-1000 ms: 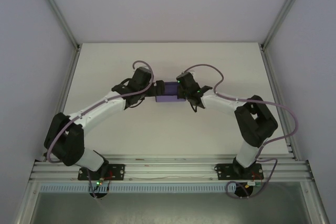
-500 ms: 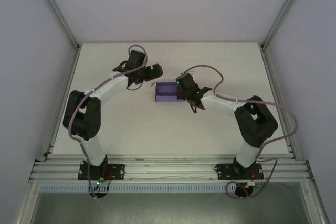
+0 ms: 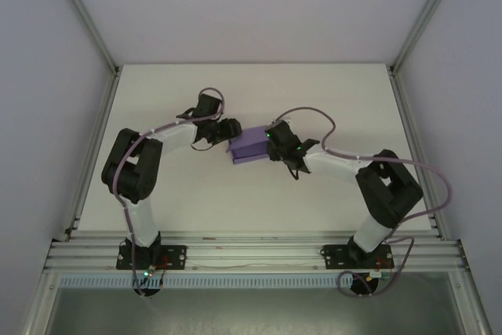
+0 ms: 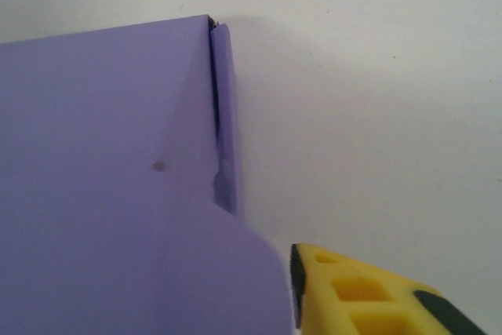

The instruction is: Assemble paper box

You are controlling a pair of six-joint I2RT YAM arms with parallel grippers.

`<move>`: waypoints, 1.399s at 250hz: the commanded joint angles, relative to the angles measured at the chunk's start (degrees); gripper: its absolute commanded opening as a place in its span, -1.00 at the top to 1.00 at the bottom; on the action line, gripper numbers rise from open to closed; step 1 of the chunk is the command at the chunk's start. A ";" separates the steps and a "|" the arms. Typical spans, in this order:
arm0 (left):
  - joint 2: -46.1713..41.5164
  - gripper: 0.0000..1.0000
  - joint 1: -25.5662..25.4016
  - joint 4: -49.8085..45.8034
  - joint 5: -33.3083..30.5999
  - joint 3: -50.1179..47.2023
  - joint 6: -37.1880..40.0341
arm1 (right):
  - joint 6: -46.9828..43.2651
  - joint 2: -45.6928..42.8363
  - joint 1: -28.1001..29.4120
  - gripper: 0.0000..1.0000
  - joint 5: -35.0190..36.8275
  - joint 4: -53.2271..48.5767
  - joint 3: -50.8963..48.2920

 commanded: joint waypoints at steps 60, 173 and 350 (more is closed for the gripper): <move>-0.95 -0.05 -1.54 7.15 -1.16 -8.39 -1.20 | 2.67 -16.21 0.12 -0.27 -5.96 -3.75 -11.10; -0.74 0.31 -3.60 19.72 -4.19 -16.44 3.34 | 5.53 -16.55 -6.40 -0.83 -12.51 -7.61 -4.79; 1.31 0.85 2.12 47.02 6.14 -29.90 -6.70 | 16.69 3.77 -14.67 -0.78 -42.81 14.65 -3.40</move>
